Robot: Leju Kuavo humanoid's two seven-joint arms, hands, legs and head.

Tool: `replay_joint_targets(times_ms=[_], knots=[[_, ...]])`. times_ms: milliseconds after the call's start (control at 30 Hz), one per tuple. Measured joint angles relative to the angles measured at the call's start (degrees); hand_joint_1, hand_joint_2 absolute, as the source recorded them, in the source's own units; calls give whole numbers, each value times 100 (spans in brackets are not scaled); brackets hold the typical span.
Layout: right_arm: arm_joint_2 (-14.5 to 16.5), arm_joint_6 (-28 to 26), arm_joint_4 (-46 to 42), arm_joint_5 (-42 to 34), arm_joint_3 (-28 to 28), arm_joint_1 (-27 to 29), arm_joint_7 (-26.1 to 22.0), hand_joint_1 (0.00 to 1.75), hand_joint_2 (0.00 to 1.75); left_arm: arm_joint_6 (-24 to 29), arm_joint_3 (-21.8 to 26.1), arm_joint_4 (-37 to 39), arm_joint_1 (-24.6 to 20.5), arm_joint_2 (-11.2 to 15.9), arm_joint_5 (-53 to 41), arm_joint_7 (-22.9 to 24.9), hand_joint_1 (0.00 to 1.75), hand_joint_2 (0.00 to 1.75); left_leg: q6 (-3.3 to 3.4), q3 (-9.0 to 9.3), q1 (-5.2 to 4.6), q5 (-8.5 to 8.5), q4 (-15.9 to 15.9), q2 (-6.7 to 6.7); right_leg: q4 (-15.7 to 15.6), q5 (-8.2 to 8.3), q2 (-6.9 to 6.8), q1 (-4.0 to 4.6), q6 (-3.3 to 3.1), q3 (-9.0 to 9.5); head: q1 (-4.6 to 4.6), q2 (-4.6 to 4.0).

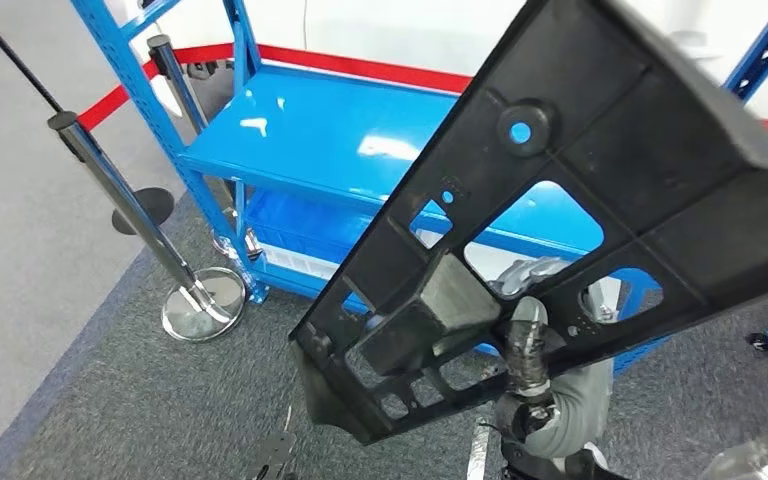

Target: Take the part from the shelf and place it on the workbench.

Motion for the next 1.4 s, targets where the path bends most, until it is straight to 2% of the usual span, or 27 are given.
replay_joint_targets(times_ms=[67, 167, 200, 267, 300, 333, 400, 467, 533, 567, 600, 667, 700, 733, 767, 833, 900, 933, 1000, 1067, 1100, 1167, 1233, 1267, 1300, 1333, 1400], knots=[[-1, 3, 14, -29, -3, -1, -1, 171, 175, -1, 8, 0, 11, -1, -8, 8, 0, 175, -37, -108, 28, -210, 158, -7, 10, 97, -22, 7, -112, -112, -9, 0], [-1, -4, 37, -78, -12, -6, -2, 171, 175, -4, 33, 0, 22, -8, -14, 36, 0, 175, -68, -330, 37, -1036, 1035, -19, -6, 304, -35, 40, -202, -350, -59, 0], [-1, -7, 48, -91, -16, -6, -2, 171, 175, -5, 46, 0, 23, -9, -16, 43, 0, 175, -52, -344, 33, -1178, 1337, -22, -6, 374, -37, 61, -212, -443, -60, 0], [-1, -13, 75, -104, -25, -4, -2, 171, 175, -6, 72, -1, 24, -11, -18, 51, 0, 175, 17, -139, 0, -1054, 1485, -31, -1, 510, -40, 94, -223, -624, -59, 0], [-1, -14, 90, -107, -27, -5, -3, 171, 175, -8, 84, -1, 23, -11, -18, 60, 0, 175, 62, 100, -32, -899, 1286, -35, -1, 578, -38, 101, -224, -707, -58, 0], [-1, -15, 101, -106, -30, -5, -4, 171, 175, -9, 91, -2, 18, -10, -18, 71, 0, 175, 109, 411, -72, -809, 924, -36, -6, 644, -36, 100, -223, -772, -61, 0], [-2, -16, 120, -90, -32, -3, -7, 171, 175, -13, 99, -2, 4, -5, -18, 100, 0, 175, 180, 1003, -144, -885, 70, -36, -57, 775, -44, 85, -194, -831, -60, 0], [-2, -16, 144, -59, -34, -3, -2, 171, 175, -28, 117, -2, 0, 0, -16, 137, 0, 175, 216, 1211, -188, -929, -365, -41, -173, 914, -69, 49, -134, -807, -72, 0], [-3, -16, 179, 7, -34, -4, 26, 171, 175, -90, 142, -3, 2, -5, -12, 217, 0, 175, 243, 1200, -191, -721, -539, -48, -279, 999, -72, 38, -81, -787, -85, 0], [-5, -17, 201, 49, -35, -7, 49, 171, 175, -131, 149, -4, 2, -9, -8, 264, 0, 175, 265, 1193, -182, -615, -637, -54, -234, 904, -63, 54, -65, -814, -90, 0], [-8, -18, 220, 87, -36, -11, 73, 171, 175, -170, 153, -5, 1, -13, -5, 306, 0, 175, 275, 1165, -166, -512, -709, -59, -77, 701, -52, 74, -56, -868, -82, 0], [-11, -20, 256, 124, -36, -15, 103, 171, 175, -211, 155, -7, 3, -18, -2, 343, 0, 175, 284, 1016, -154, -389, -693, -91, 570, 135, -42, 96, -43, -1028, -76, 0], [-12, -20, 271, 128, -36, -13, 107, 171, 175, -220, 155, -7, 7, -21, -2, 348, 0, 175, 272, 915, -150, -354, -646, -115, 929, -31, -42, 97, -33, -1091, -70, 0], [-13, -20, 287, 134, -36, -12, 109, 171, 175, -227, 155, -7, 15, -26, -1, 353, 0, 175, 257, 811, -146, -327, -593, -145, 1190, -53, -42, 96, -22, -1107, -68, 0], [-13, -20, 304, 143, -36, -12, 112, 171, 175, -233, 155, -7, 23, -32, 4, 363, 0, 175, 239, 703, -138, -303, -532, -176, 1291, 51, -42, 94, -12, -1049, -68, 0], [-14, -20, 335, 180, -36, -16, 127, 171, 175, -243, 155, -7, 37, -40, 13, 399, 0, 175, 190, 504, -110, -264, -385, -250, 900, 321, 35, 73, 10, -669, -68, 0], [-13, -20, 362, 218, -36, -21, 153, 171, 175, -249, 155, -7, 30, -40, 13, 438, 0, 175, 139, 327, -96, -245, -220, -331, 239, 246, 227, 56, 8, -199, -68, 0], [-12, -20, 374, 228, -36, -25, 169, 171, 175, -254, 155, -7, 26, -40, 9, 452, 0, 175, 114, 264, -94, -230, -152, -377, 22, 143, 293, 55, -4, -69, -66, 0], [-11, -20, 399, 222, -36, -31, 197, 171, 175, -273, 155, -7, 34, -38, -1, 474, 0, 175, 66, 197, -89, -181, -98, -484, -90, 84, 241, 66, -57, -26, -66, 0], [-9, -18, 427, 179, -36, -55, 207, 171, 175, -314, 155, -7, 55, -37, -4, 510, 0, 175, 14, 122, -85, -244, 3, -452, -113, 123, 116, 59, -119, -38, -79, 0], [-7, -17, 440, 146, -36, -72, 204, 171, 175, -340, 155, -7, 61, -36, -4, 530, 0, 175, -21, 38, -76, -369, 183, -373, -125, 144, 50, 49, -152, -48, -94, 0], [-3, -16, 466, 79, -36, -97, 198, 171, 175, -410, 155, -7, 63, -37, -3, 557, 0, 175, -100, -239, -36, -745, 854, -185, -130, 167, -86, 58, -186, -74, -138, 0], [-3, -16, 498, 35, -36, -104, 197, 171, 175, -471, 155, -7, 71, -37, 4, 570, 0, 175, -147, -453, 5, -947, 1439, -122, -129, 175, -229, 70, -193, -96, -139, 0], [-3, -16, 515, 23, -36, -108, 197, 171, 175, -489, 155, -7, 79, -37, 6, 574, 0, 175, -153, -427, 15, -897, 1463, -109, -128, 176, -294, 73, -192, -98, -141, 0], [-3, -16, 530, 17, -36, -116, 197, 171, 175, -500, 155, -7, 87, -37, 9, 576, 0, 175, -148, -298, 19, -754, 1275, -90, -128, 176, -354, 74, -190, -95, -140, 0], [-3, -15, 542, 15, -36, -129, 197, 171, 175, -505, 155, -7, 91, -37, 9, 578, 0, 175, -127, -85, 14, -562, 910, -37, -128, 173, -406, 75, -187, -88, -141, 0], [-3, -14, 559, 14, -36, -156, 196, 171, 175, -507, 155, -7, 85, -36, 9, 578, 0, 175, -57, 321, -59, -354, 199, 176, -148, 176, -495, 80, -166, -82, -137, 0]])
